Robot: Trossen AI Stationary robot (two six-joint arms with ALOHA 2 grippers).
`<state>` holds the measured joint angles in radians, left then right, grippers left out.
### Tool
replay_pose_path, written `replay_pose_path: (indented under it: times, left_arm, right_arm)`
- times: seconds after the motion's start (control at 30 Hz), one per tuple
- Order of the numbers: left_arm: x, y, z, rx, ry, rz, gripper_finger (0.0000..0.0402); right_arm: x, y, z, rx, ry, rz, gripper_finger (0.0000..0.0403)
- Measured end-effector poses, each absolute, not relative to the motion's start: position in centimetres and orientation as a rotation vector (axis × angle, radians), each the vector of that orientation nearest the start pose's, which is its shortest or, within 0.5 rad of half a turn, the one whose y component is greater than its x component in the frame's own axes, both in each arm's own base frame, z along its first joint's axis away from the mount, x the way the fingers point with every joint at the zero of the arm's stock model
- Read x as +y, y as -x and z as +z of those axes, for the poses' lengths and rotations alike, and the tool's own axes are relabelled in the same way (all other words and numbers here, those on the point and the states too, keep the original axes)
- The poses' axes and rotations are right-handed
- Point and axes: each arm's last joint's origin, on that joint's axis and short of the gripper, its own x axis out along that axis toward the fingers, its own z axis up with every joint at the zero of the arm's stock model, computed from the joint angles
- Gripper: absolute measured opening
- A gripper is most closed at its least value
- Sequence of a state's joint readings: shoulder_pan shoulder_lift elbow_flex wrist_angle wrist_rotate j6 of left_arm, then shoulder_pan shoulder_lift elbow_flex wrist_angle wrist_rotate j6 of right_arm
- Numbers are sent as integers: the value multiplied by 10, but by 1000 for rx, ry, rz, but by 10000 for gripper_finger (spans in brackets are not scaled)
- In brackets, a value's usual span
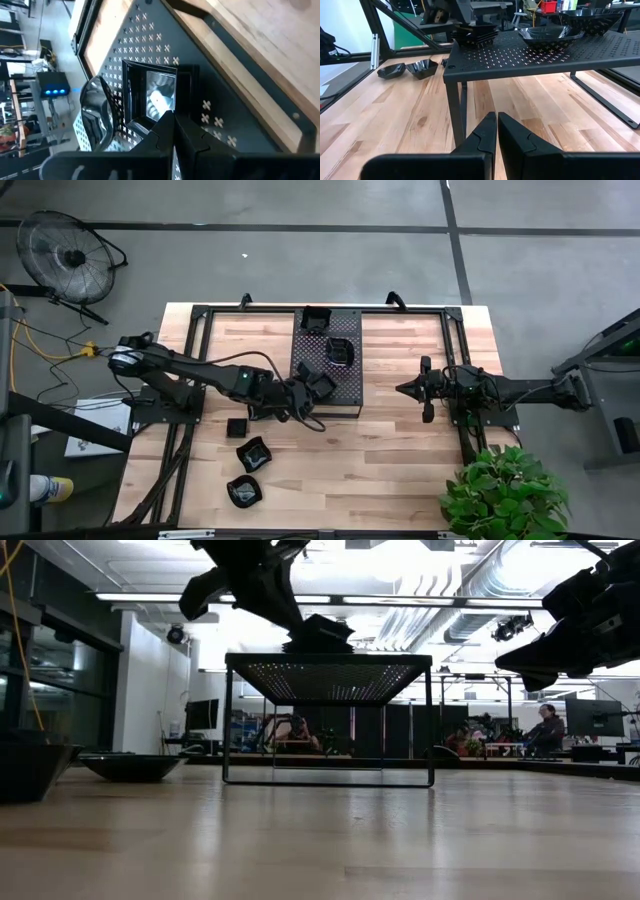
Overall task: Pick & Place Mini shaped plates
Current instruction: Stack the black square shape plate on top of the other black square shape plate on the shelf
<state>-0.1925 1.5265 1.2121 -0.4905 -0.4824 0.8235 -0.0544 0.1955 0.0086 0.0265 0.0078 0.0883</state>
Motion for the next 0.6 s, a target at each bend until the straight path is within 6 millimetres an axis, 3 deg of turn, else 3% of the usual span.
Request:
replay_pose_path:
  times: [0.6]
  left_arm:
    - [-49,-321,277,880,-1037,-66,0]
  right_arm:
    - [-6,-108,153,158,-92,-69,12]
